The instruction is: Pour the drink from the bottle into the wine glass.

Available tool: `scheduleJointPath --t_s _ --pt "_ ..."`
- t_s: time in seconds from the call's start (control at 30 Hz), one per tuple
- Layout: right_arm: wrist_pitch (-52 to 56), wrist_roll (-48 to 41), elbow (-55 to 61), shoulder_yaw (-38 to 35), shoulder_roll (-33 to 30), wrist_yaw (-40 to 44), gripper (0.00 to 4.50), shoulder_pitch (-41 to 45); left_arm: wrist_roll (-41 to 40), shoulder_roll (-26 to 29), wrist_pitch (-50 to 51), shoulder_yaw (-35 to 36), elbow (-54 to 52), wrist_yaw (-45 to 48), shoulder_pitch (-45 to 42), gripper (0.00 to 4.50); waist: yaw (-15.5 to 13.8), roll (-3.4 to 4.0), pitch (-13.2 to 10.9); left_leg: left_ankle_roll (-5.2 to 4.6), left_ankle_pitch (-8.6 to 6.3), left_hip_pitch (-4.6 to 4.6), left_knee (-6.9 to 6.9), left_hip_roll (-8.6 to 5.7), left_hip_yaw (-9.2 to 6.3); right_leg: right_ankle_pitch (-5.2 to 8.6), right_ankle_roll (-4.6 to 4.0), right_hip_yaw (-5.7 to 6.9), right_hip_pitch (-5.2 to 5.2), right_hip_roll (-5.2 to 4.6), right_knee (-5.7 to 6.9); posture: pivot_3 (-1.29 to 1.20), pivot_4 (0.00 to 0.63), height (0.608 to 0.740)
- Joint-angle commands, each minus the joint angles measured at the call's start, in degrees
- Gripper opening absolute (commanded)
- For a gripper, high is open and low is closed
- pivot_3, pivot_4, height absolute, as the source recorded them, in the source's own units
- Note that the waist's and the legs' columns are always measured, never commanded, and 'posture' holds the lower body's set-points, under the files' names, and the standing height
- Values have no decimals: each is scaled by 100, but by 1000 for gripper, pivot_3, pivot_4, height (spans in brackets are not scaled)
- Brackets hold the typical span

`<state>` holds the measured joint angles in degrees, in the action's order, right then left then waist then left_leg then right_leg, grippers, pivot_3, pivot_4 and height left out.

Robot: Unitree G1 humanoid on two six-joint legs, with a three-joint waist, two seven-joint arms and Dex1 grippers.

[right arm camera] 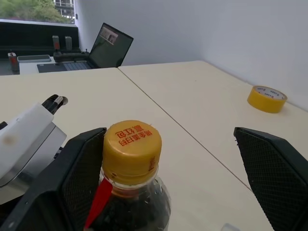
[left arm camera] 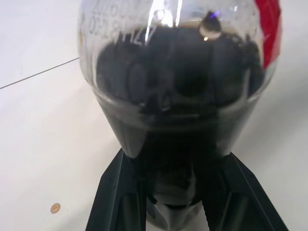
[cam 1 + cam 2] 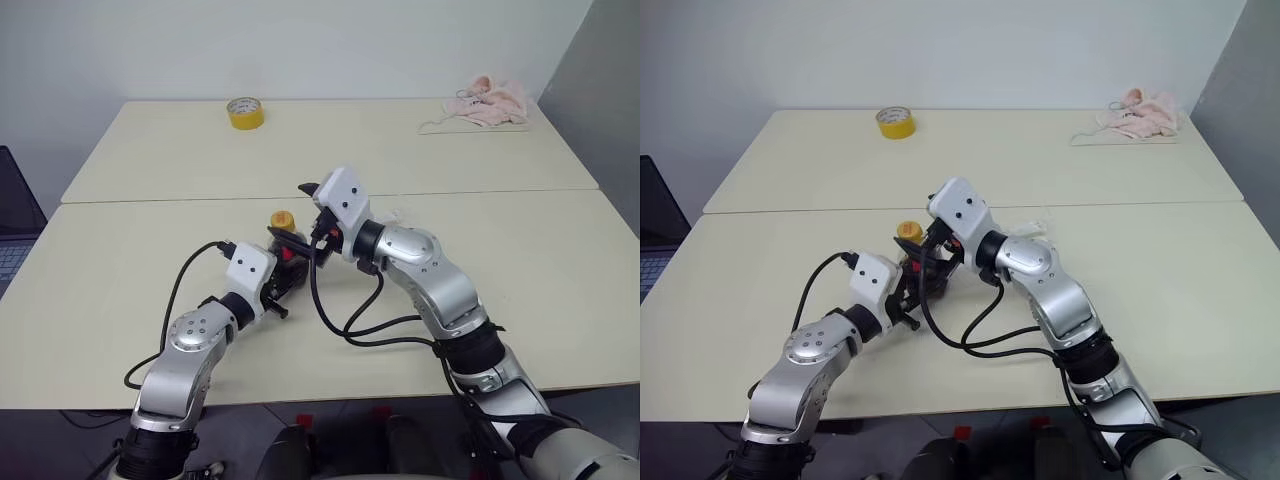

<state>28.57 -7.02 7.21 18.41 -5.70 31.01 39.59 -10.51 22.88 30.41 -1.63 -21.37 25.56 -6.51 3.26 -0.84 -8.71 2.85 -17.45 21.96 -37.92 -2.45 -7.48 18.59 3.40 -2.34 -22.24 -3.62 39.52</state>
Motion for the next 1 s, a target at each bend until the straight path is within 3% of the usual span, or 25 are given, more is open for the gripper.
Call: scheduleJointPath --t_s 0.03,0.57,1.0 --pt "28 -88 332 -297 -120 -24 4500 7 10 24 -203 76 -148 -11 -68 1080 0 0 0 0 0 0 0 0 0 0 0 0 0 0 0 0 150 740" --pt "804 -930 1335 -629 -869 448 4500 -331 24 12 -180 85 -171 -43 -56 1045 1 0 0 -1 -1 1 3 3 2 0 0 -1 1 2 -1 0 150 740" --pt "683 -632 546 -261 -31 -145 4500 214 29 9 -172 49 -201 -30 -50 1044 -16 0 0 -1 0 1 -2 0 0 0 0 0 1 0 -1 0 150 740"
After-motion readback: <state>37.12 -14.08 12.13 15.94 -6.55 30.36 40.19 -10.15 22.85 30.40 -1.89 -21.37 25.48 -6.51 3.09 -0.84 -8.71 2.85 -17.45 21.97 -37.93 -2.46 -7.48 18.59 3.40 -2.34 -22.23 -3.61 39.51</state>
